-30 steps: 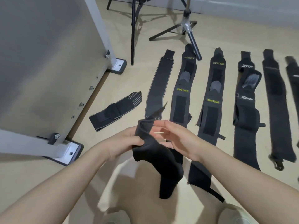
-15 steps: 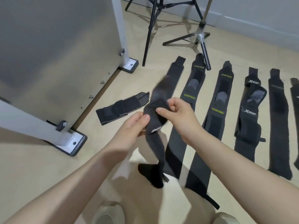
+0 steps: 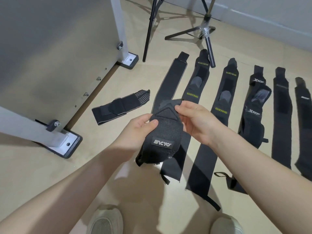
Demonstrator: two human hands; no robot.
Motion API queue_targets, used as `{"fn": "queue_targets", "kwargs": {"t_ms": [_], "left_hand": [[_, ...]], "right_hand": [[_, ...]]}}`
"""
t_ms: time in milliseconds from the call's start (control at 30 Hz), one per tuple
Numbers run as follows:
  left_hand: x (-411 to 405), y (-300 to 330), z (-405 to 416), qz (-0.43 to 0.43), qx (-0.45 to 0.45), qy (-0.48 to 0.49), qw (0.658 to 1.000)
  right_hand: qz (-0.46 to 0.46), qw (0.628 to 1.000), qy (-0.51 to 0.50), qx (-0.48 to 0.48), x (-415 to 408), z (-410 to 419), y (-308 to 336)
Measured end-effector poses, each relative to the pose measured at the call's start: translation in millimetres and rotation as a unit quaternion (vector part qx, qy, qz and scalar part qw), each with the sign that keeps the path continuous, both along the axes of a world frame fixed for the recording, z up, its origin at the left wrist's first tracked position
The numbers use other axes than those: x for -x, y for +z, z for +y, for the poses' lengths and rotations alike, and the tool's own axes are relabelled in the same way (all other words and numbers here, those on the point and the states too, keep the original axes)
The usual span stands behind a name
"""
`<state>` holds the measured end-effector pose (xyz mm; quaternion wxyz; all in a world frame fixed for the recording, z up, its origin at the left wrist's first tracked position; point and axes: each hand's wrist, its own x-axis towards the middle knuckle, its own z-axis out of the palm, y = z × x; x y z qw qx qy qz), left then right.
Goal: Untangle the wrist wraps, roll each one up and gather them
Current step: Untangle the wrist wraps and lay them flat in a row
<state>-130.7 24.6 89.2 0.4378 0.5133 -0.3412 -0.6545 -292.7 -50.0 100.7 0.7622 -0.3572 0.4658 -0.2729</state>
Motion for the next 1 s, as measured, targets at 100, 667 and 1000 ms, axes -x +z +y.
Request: {"fn": "queue_targets", "kwargs": {"t_ms": [100,667,1000], "left_hand": [[-2,-2,-3,0.042,-0.091,-0.071,0.992],[82,25,-23,0.101,-0.048,-0.248,0.962],[226,49,-30,0.101,-0.061,-0.35,0.929]], "right_hand": [[0.012,0.999,-0.042,-0.029,0,2,-10],[0.125,0.965,-0.228,-0.036,101,-3,-13],[0.171,0.902,-0.397,0.004,242,37,19]]}}
